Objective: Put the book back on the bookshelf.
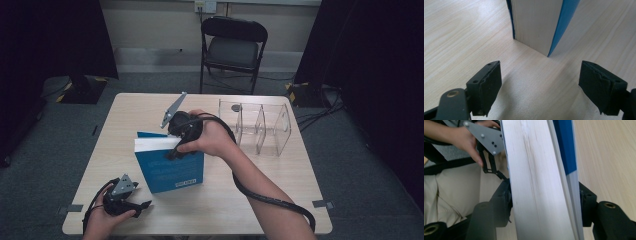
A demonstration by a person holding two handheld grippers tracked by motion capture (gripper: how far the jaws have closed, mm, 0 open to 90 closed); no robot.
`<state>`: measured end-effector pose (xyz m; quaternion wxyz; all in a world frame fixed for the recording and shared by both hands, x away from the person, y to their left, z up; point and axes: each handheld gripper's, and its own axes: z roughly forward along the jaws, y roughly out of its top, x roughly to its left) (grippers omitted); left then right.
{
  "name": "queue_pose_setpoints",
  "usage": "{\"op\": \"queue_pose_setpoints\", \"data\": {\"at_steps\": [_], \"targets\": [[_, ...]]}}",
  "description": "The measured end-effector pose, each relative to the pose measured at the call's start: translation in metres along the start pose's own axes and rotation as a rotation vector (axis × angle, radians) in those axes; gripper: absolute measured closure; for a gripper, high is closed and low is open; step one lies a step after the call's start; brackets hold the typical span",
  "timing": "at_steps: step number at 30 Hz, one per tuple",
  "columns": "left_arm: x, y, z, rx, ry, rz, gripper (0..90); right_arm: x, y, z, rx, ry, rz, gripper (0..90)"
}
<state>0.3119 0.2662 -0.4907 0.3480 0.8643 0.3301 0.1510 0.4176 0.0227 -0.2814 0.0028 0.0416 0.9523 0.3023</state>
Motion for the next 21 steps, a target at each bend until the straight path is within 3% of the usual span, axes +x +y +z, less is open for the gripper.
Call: {"op": "queue_pose_setpoints", "data": {"at_steps": [7, 8, 21], "targets": [[0.000, -0.001, 0.002, 0.005, -0.002, 0.001, 18.0, -0.002, -0.007, -0.008, 0.028, -0.024, 0.009, 41.2], [0.000, -0.001, 0.002, 0.005, -0.002, 0.001, 17.9, -0.002, -0.010, -0.009, 0.032, -0.024, 0.030, 41.3], [0.001, -0.003, 0.005, -0.010, -0.001, -0.011, 16.1, -0.011, -0.028, -0.013, -0.001, -0.026, 0.052, 41.7]]}}
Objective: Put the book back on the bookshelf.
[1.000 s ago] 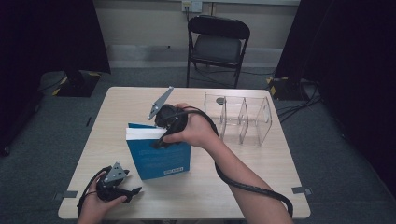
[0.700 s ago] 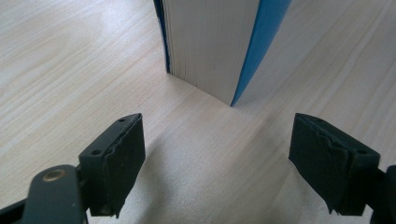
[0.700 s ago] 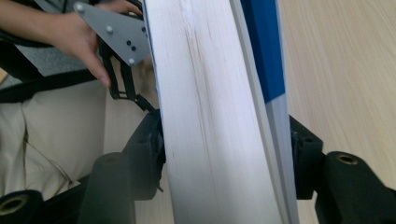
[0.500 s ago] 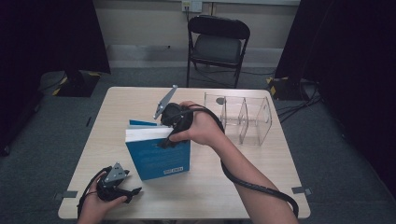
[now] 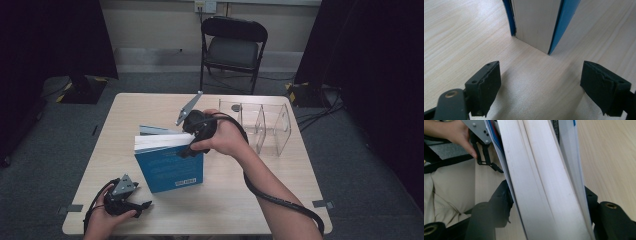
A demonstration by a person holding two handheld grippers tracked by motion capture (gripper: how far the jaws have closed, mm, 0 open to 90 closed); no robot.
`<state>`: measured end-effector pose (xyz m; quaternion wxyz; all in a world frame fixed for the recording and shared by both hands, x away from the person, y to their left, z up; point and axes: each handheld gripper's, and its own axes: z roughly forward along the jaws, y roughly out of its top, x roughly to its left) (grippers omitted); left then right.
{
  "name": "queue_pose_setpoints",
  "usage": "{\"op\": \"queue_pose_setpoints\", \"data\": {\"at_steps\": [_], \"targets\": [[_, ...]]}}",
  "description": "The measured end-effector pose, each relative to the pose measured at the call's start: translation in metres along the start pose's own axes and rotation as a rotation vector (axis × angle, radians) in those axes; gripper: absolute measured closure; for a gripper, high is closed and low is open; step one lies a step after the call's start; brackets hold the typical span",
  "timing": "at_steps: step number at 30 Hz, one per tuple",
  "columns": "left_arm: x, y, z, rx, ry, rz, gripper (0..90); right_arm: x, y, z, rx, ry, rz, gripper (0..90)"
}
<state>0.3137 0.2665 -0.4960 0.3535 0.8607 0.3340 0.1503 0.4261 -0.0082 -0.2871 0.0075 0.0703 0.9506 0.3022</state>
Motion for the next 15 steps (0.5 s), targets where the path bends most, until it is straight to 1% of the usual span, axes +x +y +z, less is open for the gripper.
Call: {"op": "queue_pose_setpoints", "data": {"at_steps": [2, 4, 5, 6, 10, 11, 12, 15], "targets": [[0.0001, -0.0004, -0.0002, 0.003, 0.004, -0.007, 15.9, -0.0011, -0.0018, 0.0009, -0.013, 0.012, 0.007, 41.2], [0.0000, -0.0009, 0.0002, -0.001, 0.000, -0.018, 15.9, -0.0013, -0.0032, 0.0029, -0.017, 0.011, 0.015, 40.9], [0.0006, -0.0008, 0.0000, 0.000, 0.001, -0.011, 15.9, -0.0017, -0.0033, 0.0034, -0.015, 0.015, 0.014, 40.8], [0.0007, -0.0008, 0.0001, 0.000, -0.002, -0.013, 15.8, -0.0020, -0.0033, 0.0038, -0.015, 0.016, 0.012, 40.6], [0.0013, -0.0012, 0.0002, 0.000, -0.006, -0.019, 15.8, -0.0023, -0.0024, 0.0051, -0.005, 0.008, 0.006, 40.0], [0.0014, -0.0013, 0.0002, -0.001, -0.007, -0.020, 15.8, -0.0017, -0.0024, 0.0058, 0.009, 0.008, 0.015, 39.9], [0.0013, -0.0013, 0.0002, -0.001, -0.007, -0.020, 15.8, -0.0021, -0.0024, 0.0064, 0.013, 0.008, 0.009, 39.9], [0.0015, -0.0013, 0.0000, 0.000, -0.003, -0.016, 15.8, -0.0032, -0.0035, 0.0075, 0.022, 0.018, 0.015, 39.7]]}}
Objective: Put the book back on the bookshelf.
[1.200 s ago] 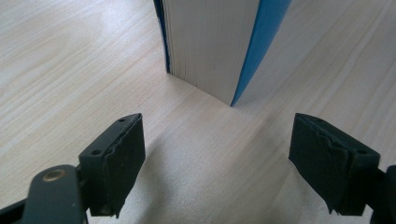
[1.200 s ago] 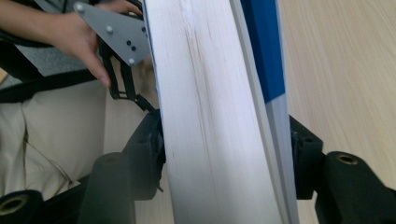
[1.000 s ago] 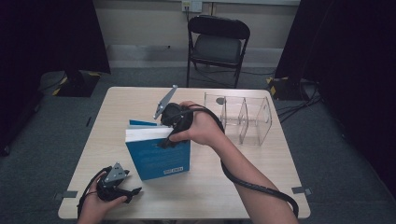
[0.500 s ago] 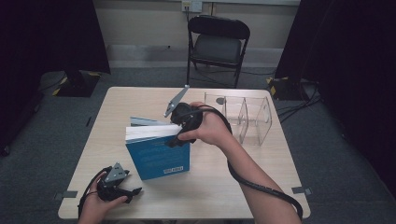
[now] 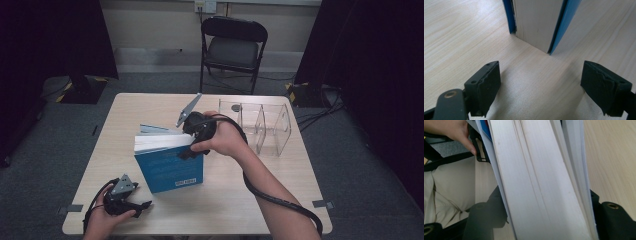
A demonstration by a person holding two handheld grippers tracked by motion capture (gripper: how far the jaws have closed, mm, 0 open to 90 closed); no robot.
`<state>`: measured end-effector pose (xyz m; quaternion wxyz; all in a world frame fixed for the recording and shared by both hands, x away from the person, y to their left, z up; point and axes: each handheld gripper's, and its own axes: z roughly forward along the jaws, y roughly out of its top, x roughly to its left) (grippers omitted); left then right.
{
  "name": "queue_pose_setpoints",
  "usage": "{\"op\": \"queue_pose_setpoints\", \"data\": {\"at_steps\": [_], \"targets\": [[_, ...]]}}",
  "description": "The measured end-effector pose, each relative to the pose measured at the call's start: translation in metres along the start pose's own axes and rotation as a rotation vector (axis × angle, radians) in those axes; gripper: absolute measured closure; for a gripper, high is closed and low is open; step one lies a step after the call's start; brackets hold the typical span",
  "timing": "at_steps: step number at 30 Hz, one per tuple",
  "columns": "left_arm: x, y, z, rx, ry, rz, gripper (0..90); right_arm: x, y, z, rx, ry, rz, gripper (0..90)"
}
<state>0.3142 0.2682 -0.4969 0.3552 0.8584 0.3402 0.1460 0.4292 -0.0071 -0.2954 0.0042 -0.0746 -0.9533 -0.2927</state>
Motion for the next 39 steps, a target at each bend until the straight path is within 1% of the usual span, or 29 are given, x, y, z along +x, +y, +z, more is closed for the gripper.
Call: {"op": "queue_pose_setpoints", "data": {"at_steps": [2, 3, 5, 6, 7, 9, 11, 13, 14, 17, 19, 20, 22, 23, 26, 27, 28, 31, 33, 35, 36, 37, 39], "targets": [[0.000, 0.000, 0.000, -0.001, -0.003, -0.004, 15.8, 0.000, -0.001, 0.001, 0.015, 0.000, 0.001, 39.7], [0.000, 0.000, 0.000, -0.001, -0.003, -0.004, 15.7, 0.000, -0.001, 0.002, 0.037, 0.001, 0.005, 39.9], [0.000, 0.000, 0.001, -0.002, -0.005, -0.003, 15.7, -0.001, -0.004, 0.006, 0.055, 0.003, 0.009, 40.4], [0.000, 0.000, 0.001, -0.002, -0.005, -0.003, 15.7, -0.002, -0.005, 0.007, 0.058, 0.010, 0.013, 40.9], [-0.001, 0.000, 0.001, -0.002, -0.004, -0.003, 15.7, -0.003, -0.006, 0.009, 0.062, 0.030, 0.025, 42.6], [-0.001, 0.000, 0.001, -0.003, -0.005, -0.004, 15.6, -0.003, -0.006, 0.009, 0.059, 0.042, 0.015, 43.9], [-0.001, 0.000, 0.001, -0.004, -0.005, -0.004, 15.5, -0.003, -0.006, 0.009, 0.058, 0.047, 0.015, 43.6], [0.000, 0.000, 0.001, -0.004, -0.002, 0.000, 15.4, -0.001, -0.006, 0.009, 0.066, 0.025, 0.018, 39.2], [-0.001, 0.000, 0.001, -0.005, -0.005, -0.005, 15.4, 0.000, -0.005, 0.010, 0.066, 0.005, 0.028, 37.7], [-0.001, 0.000, 0.001, -0.004, -0.005, -0.004, 15.4, 0.002, -0.006, 0.010, 0.061, -0.022, 0.024, 33.4], [-0.001, 0.000, 0.001, -0.005, -0.005, -0.004, 15.4, 0.003, -0.006, 0.010, 0.070, -0.048, -0.011, 31.2], [-0.001, 0.000, 0.001, -0.005, -0.005, -0.004, 15.4, 0.004, -0.005, 0.011, 0.083, -0.059, -0.016, 29.0], [-0.001, 0.000, 0.001, -0.005, -0.005, -0.004, 15.4, 0.005, -0.004, 0.011, 0.101, -0.086, -0.034, 28.6], [0.000, 0.000, 0.001, -0.004, -0.001, 0.000, 15.4, 0.005, -0.004, 0.011, 0.105, -0.083, -0.028, 29.0], [0.000, 0.000, 0.001, -0.004, -0.001, -0.001, 15.4, 0.004, -0.004, 0.011, 0.114, -0.067, -0.037, 35.4], [0.000, 0.000, 0.001, -0.005, -0.002, -0.002, 15.4, 0.004, -0.004, 0.011, 0.116, -0.054, -0.036, 39.0], [0.000, 0.000, 0.001, -0.006, -0.003, -0.001, 15.4, 0.003, -0.005, 0.011, 0.112, -0.030, -0.040, 40.3], [0.000, 0.000, 0.001, -0.003, -0.017, -0.010, 15.3, 0.004, -0.005, 0.010, 0.117, -0.025, -0.048, 41.6], [0.000, 0.000, 0.002, -0.006, -0.016, -0.012, 15.2, 0.004, -0.004, 0.010, 0.125, -0.013, -0.040, 44.5], [0.000, 0.000, 0.002, -0.014, -0.020, -0.014, 15.1, 0.003, -0.005, 0.010, 0.120, 0.006, -0.027, 50.0], [0.000, 0.000, 0.002, -0.014, -0.021, -0.014, 15.2, 0.002, -0.005, 0.009, 0.116, 0.027, -0.021, 52.9], [0.000, 0.000, 0.002, -0.014, -0.021, -0.014, 15.2, 0.002, -0.006, 0.009, 0.114, 0.029, -0.011, 53.6], [0.000, 0.000, 0.002, -0.013, -0.018, -0.010, 15.2, 0.004, -0.007, 0.009, 0.102, 0.025, -0.012, 55.8]]}}
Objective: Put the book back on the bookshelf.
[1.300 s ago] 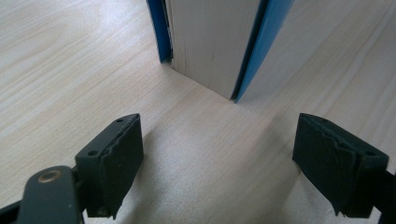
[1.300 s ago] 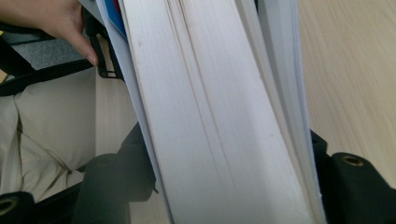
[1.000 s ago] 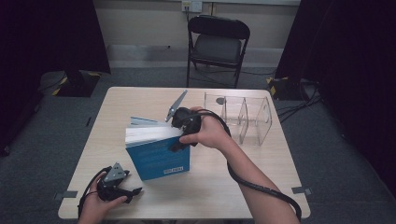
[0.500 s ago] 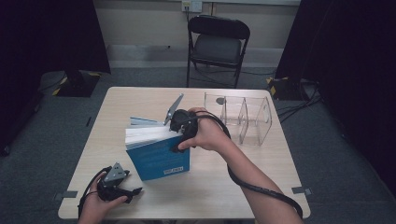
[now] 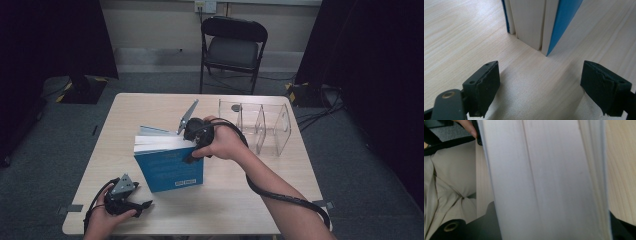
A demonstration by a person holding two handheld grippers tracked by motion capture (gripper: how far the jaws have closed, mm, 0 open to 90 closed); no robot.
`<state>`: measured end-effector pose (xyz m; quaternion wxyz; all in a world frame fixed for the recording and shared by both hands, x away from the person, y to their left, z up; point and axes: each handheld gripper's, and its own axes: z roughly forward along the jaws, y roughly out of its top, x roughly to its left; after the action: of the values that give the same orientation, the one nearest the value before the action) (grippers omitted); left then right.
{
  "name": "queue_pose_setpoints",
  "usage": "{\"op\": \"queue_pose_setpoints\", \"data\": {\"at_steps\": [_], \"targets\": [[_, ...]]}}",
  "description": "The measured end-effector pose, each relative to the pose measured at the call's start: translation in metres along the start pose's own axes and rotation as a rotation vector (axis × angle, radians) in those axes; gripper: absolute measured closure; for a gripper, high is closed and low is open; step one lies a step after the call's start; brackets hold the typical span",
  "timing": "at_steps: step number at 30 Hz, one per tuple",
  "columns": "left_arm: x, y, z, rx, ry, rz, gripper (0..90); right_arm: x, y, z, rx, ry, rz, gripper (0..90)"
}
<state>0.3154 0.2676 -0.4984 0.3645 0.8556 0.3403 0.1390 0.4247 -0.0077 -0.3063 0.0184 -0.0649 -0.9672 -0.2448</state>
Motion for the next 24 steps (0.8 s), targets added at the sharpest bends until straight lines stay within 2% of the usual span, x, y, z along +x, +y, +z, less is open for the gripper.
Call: {"op": "queue_pose_setpoints", "data": {"at_steps": [7, 12, 16, 21, 24], "targets": [[0.000, 0.000, 0.000, -0.004, -0.002, 0.004, 15.2, 0.007, -0.002, 0.000, -0.018, -0.044, 0.046, 59.1], [0.001, 0.000, 0.000, 0.001, -0.002, 0.005, 14.9, 0.013, -0.002, 0.000, -0.018, -0.077, 0.051, 60.8], [0.002, -0.001, 0.000, -0.006, -0.002, 0.017, 14.7, 0.014, -0.002, 0.000, -0.016, -0.084, 0.082, 61.1], [0.002, -0.001, 0.000, -0.009, -0.004, 0.020, 14.5, 0.013, -0.003, -0.001, -0.013, -0.083, 0.092, 61.0], [0.003, -0.001, 0.000, -0.009, -0.002, 0.019, 14.5, 0.013, 0.000, -0.001, 0.009, -0.080, 0.091, 61.0]]}}
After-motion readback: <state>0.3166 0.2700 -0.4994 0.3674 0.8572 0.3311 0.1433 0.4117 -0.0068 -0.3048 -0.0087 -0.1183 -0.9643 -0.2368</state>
